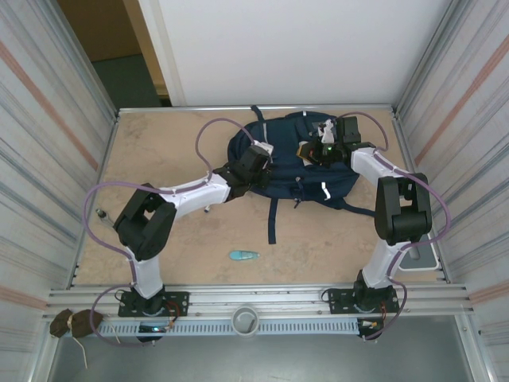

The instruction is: Pack the student bag

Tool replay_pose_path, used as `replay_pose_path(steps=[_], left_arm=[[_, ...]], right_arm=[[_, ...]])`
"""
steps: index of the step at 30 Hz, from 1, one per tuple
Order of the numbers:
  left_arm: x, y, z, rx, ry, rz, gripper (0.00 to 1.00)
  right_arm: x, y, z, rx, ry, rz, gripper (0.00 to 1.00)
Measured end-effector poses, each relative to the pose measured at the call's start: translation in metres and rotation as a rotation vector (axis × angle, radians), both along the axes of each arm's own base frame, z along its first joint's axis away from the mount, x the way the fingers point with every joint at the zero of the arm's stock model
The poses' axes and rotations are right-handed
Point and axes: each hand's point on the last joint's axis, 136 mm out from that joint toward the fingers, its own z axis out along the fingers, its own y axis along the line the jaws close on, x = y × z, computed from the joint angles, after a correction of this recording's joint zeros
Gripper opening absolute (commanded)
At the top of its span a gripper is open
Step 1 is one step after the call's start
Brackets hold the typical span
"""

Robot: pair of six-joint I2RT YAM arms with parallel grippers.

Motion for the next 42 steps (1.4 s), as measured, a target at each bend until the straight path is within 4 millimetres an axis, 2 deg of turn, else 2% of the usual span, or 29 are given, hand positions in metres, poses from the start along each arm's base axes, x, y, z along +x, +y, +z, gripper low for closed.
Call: replay_pose_path(steps=[8,19,24,30,32,34,37,39,42], left_arm=[[-0.001,0.002,-0.006,-0.024,0.03,-0.01,0.0],[-0.002,0.013,-0.003,0.021,-0.025,-0.099,0.0],[0.012,0.031,-0.003,0.063,-0.048,-0.148,0.0],[0.012,0.027,-0.003,0.089,-0.061,-0.251,0.0],[0.009,0.023,-0.004,0.069,-0.051,-0.278,0.0],[0.006,0.019,-0.003,0.047,-0.042,-0.293,0.0],[0.0,0.019,-0.006,0.031,-0.007,-0.282,0.0],[-0.004,0.018,-0.008,0.018,0.012,-0.269,0.0],[-0.009,0.013,-0.01,0.006,0.033,-0.255,0.0]], right_arm=[[0.001,0.001,-0.004,-0.011,0.005,0.029,0.0],[0.002,-0.001,-0.001,-0.052,0.013,0.119,0.0],[0.0,-0.003,0.001,-0.063,-0.005,0.186,0.0],[0.003,-0.006,0.0,-0.082,0.004,0.231,0.0],[0.006,-0.009,-0.001,-0.083,0.018,0.225,0.1],[0.008,-0.013,-0.002,-0.095,0.025,0.209,0.26],[0.015,-0.028,-0.001,-0.127,0.0,0.146,0.45],[0.005,-0.044,0.001,-0.139,-0.001,0.078,0.52],[-0.024,-0.067,0.006,-0.174,-0.005,-0.027,0.58]])
